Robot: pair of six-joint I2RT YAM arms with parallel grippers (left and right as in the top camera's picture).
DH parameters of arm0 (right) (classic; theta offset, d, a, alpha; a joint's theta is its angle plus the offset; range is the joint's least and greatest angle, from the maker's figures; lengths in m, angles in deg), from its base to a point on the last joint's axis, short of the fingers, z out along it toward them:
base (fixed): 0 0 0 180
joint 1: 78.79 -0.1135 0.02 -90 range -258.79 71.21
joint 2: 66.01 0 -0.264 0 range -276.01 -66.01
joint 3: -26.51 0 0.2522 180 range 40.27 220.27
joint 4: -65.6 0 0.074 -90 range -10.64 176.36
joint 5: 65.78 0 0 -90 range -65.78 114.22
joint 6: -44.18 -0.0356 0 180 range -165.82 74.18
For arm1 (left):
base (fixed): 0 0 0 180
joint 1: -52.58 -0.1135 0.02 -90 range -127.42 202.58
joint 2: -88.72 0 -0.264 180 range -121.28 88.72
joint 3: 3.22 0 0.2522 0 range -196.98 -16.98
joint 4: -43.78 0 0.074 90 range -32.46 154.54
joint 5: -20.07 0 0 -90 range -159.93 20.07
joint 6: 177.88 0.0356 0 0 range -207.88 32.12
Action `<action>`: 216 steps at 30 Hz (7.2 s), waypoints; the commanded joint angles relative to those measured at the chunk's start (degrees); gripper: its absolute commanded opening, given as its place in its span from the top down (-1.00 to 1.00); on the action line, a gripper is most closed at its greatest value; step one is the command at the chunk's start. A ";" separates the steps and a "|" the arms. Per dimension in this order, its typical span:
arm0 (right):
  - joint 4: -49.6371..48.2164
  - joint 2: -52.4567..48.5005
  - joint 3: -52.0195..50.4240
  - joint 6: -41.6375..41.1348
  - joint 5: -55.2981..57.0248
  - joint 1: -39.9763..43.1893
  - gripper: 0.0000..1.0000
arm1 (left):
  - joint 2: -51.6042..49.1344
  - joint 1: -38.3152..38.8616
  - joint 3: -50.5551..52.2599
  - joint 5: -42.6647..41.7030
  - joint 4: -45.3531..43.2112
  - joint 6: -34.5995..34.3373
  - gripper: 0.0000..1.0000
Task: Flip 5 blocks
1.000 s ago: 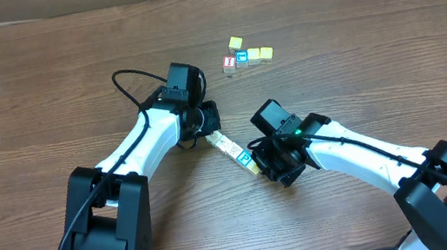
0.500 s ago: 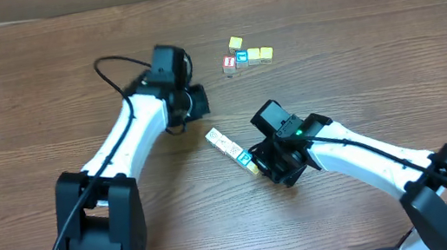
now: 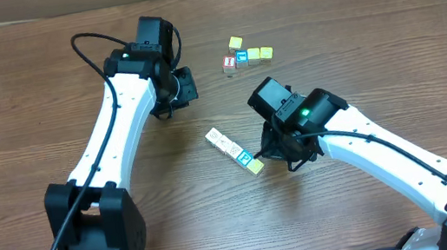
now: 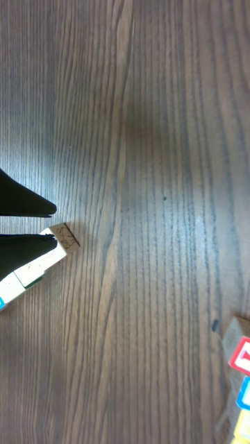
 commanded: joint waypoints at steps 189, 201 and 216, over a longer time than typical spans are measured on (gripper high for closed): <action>-36.00 -2.43 -21.07 -52.63 -5.51 -7.39 0.82 | -15.10 2.49 3.52 -12.15 -6.97 15.58 0.92; -35.78 -2.43 -21.07 -53.62 -7.08 -8.50 0.89 | -15.10 2.47 3.52 -12.11 -6.71 15.61 0.92; -36.00 -2.38 -19.34 -47.71 -11.78 -8.48 0.92 | -15.08 2.36 0.98 -11.87 -5.84 15.58 0.92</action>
